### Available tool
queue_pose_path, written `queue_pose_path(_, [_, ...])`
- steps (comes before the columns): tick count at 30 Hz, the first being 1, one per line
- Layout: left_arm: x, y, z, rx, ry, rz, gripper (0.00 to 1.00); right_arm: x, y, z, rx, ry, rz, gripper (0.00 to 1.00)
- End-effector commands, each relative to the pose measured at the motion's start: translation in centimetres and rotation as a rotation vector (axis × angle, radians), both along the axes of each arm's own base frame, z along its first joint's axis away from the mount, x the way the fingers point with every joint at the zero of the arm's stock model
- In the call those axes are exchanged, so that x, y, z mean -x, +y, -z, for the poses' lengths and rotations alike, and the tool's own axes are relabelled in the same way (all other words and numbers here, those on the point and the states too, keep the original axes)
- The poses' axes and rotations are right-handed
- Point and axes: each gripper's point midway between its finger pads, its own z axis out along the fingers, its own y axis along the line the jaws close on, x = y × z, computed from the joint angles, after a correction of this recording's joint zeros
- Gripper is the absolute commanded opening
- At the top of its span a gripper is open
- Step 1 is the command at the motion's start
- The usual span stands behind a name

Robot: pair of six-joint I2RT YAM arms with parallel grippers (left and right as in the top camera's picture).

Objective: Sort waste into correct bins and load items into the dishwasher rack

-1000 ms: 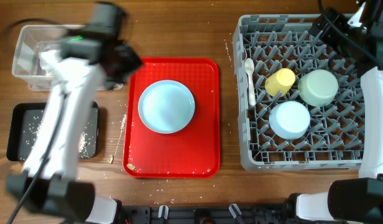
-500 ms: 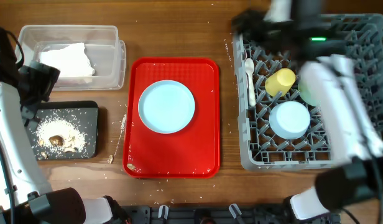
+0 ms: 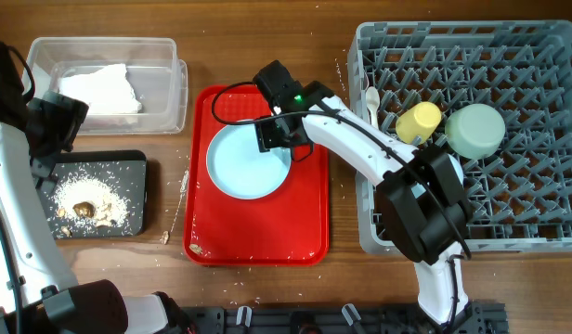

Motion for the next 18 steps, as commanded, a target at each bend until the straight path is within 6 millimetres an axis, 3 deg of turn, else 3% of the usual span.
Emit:
queue_pose_path(1, [-0.2,0.4,-0.5,-0.020,-0.023,-0.007,1.00,0.2,-1.1,1.4,0.060,0.028,0.030,0.66])
queue_pose_path(9, [-0.2,0.4,-0.5,-0.020,-0.023,-0.007,1.00,2.2,-2.1,4.8,0.126,0.144,0.048,0.60])
queue_pose_path(13, [-0.2,0.4,-0.5,-0.020,-0.023,-0.007,1.00,2.5,-1.3,4.8,0.082,0.167,0.043,0.36])
queue_pose_path(16, [-0.2,0.4,-0.5,-0.020,-0.023,-0.007,1.00,1.8,-1.3,4.0,0.070,0.154,0.073,0.04])
queue_pose_path(18, [-0.2,0.4,-0.5,-0.020,-0.023,-0.007,1.00,0.2,-1.7,1.9,0.043,0.121,0.101,0.04])
